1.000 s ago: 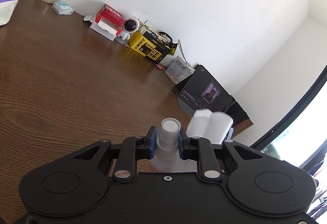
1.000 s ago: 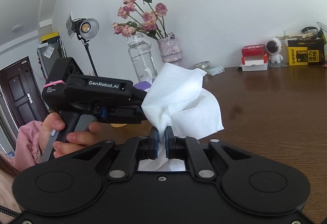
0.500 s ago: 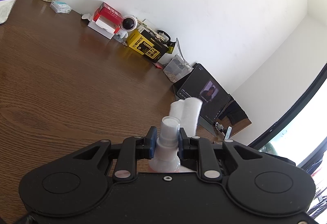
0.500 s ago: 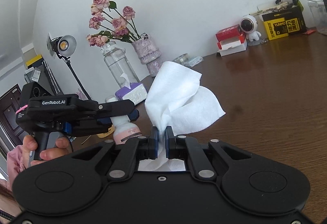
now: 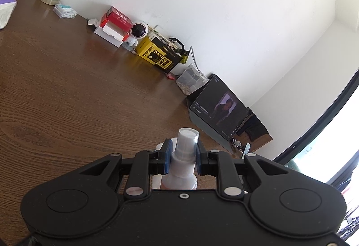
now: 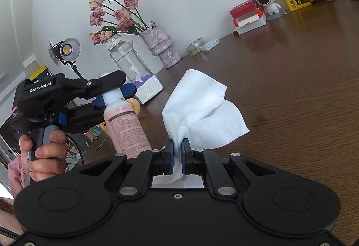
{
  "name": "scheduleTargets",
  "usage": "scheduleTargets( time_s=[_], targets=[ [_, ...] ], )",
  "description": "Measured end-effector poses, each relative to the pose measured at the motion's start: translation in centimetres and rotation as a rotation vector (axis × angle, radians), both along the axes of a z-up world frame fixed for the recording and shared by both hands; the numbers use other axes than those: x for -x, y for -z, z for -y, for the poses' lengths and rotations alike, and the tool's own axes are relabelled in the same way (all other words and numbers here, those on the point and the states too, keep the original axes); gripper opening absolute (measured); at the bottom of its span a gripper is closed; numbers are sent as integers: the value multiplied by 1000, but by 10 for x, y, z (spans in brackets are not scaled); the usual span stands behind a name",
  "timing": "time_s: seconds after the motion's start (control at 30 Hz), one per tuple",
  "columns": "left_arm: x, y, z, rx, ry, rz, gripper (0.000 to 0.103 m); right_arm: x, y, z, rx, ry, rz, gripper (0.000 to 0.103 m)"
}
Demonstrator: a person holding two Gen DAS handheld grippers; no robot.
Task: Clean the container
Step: 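Tilt the bottle with the left gripper while the right gripper wipes its body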
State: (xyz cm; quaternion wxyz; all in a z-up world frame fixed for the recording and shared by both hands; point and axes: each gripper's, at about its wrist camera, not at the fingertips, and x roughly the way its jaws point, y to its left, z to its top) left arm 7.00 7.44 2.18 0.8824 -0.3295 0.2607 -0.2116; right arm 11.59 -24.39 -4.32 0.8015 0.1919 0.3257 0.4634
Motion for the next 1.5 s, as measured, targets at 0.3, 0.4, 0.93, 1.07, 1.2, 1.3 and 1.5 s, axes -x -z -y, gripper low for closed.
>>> scheduleTargets(
  time_s=[0.3, 0.4, 0.93, 1.07, 1.2, 1.3, 1.5],
  targets=[
    [-2, -3, 1, 6, 0, 8, 21, 14, 12, -8, -19, -66, -39, 7],
    [-4, -3, 1, 9, -7, 6, 21, 22, 9, -10, -42, -95, -25, 8],
    [-4, -4, 1, 32, -22, 8, 21, 41, 9, -23, -92, -173, -25, 8],
    [-4, -2, 3, 26, -23, 3, 21, 44, 9, -29, -100, -183, -19, 8],
    [-3, -1, 2, 21, -41, 0, 21, 48, 3, -28, -104, -182, 12, 8],
    [-3, 1, 0, 23, -61, -6, 21, 52, -5, -24, -116, -180, 44, 8],
    [-4, 7, -7, 27, -98, -25, 21, 60, -23, -9, -153, -170, 122, 8]
  ],
)
